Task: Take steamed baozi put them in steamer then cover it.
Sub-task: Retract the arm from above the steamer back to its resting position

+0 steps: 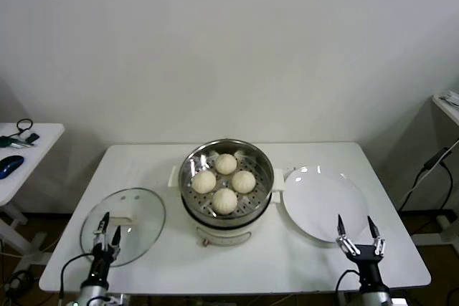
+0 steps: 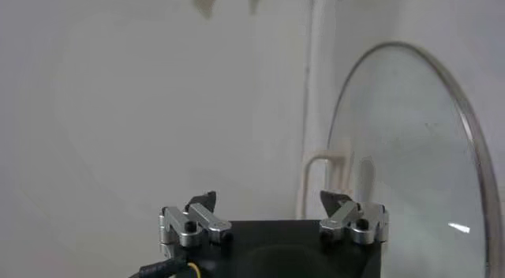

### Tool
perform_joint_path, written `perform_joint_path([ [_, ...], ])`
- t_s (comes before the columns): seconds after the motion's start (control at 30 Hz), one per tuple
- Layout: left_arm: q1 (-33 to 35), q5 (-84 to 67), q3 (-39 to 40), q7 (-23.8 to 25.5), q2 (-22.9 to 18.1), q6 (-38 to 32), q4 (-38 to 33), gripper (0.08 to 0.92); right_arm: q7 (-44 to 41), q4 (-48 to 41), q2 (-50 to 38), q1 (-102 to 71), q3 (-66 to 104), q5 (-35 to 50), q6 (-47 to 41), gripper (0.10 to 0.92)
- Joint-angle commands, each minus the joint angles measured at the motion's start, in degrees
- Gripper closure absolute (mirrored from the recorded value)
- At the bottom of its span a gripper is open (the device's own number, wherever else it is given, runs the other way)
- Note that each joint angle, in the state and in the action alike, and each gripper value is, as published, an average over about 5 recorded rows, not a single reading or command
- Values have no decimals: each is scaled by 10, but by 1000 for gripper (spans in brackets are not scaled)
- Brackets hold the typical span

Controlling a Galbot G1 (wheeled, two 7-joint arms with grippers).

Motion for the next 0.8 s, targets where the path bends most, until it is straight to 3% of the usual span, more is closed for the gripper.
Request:
perform_joint_path([
  [0.03,-78,44,6,-13,11,5,91,177,0,19,13,-24,8,-4,11,203],
  [0.57,-92,42,16,-10,27,16,98,181,-1,12,20,-24,6,-14,16,203],
  [0.8,-90,44,19,-14,35,14,110,346,-1,11,19,-22,6,-16,17,203],
])
